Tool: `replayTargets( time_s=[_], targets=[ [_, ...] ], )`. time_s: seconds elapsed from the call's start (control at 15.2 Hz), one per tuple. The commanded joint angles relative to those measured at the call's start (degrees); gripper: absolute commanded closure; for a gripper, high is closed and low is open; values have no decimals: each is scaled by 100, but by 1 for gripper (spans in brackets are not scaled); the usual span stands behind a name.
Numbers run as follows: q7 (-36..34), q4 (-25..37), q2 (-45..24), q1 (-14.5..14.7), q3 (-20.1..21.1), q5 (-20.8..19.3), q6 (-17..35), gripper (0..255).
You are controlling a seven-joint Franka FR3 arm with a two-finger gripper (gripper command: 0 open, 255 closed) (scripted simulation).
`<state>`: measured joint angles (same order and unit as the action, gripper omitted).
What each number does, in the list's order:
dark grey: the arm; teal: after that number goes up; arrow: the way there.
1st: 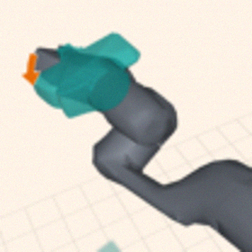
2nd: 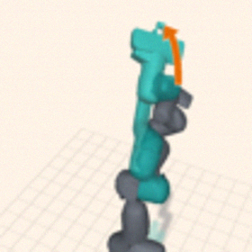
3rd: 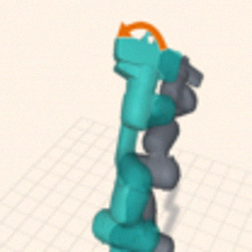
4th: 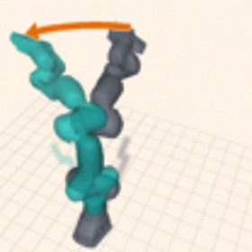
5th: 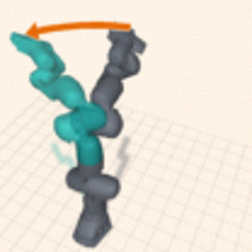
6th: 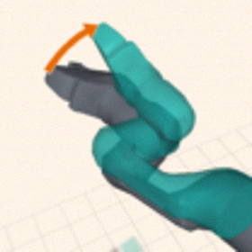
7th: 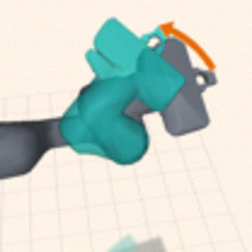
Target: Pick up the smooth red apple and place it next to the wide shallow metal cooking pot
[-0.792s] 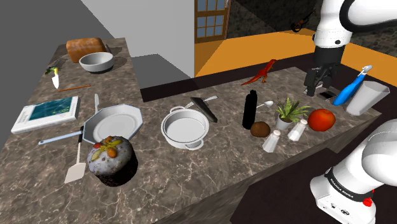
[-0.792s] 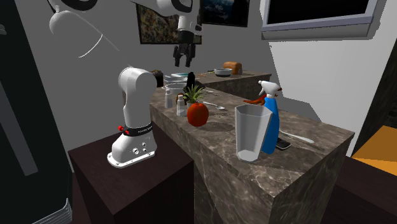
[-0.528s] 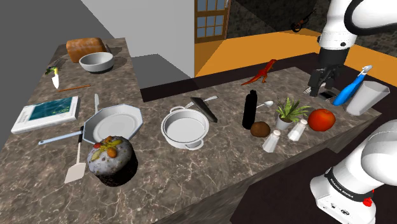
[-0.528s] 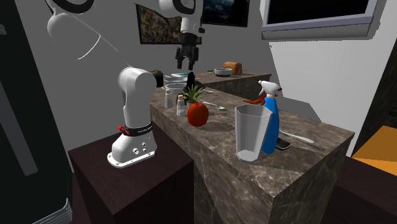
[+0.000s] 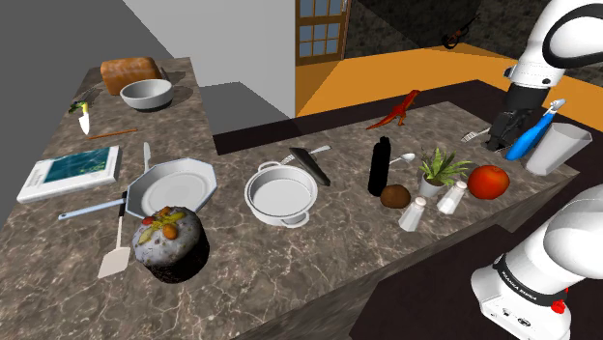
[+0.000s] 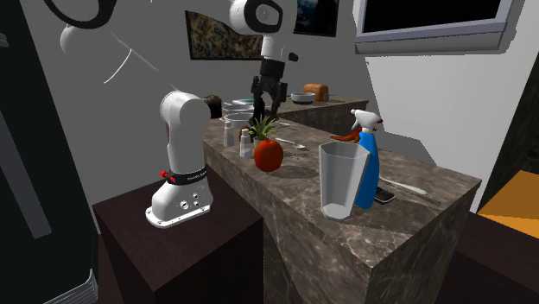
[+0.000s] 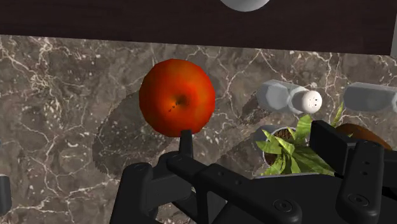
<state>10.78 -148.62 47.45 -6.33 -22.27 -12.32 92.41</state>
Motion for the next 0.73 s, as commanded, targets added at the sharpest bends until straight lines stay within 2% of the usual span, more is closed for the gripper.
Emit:
replayTargets(
  time_s=[0.0, 0.2, 0.66],
  targets=[
    [423, -52, -95, -116, -473, -182, 255, 0],
    [991, -54, -350, -197, -1145, -344, 636, 0],
    [980, -500, -373, -251, -1272, -467, 1095, 0]
  ],
)
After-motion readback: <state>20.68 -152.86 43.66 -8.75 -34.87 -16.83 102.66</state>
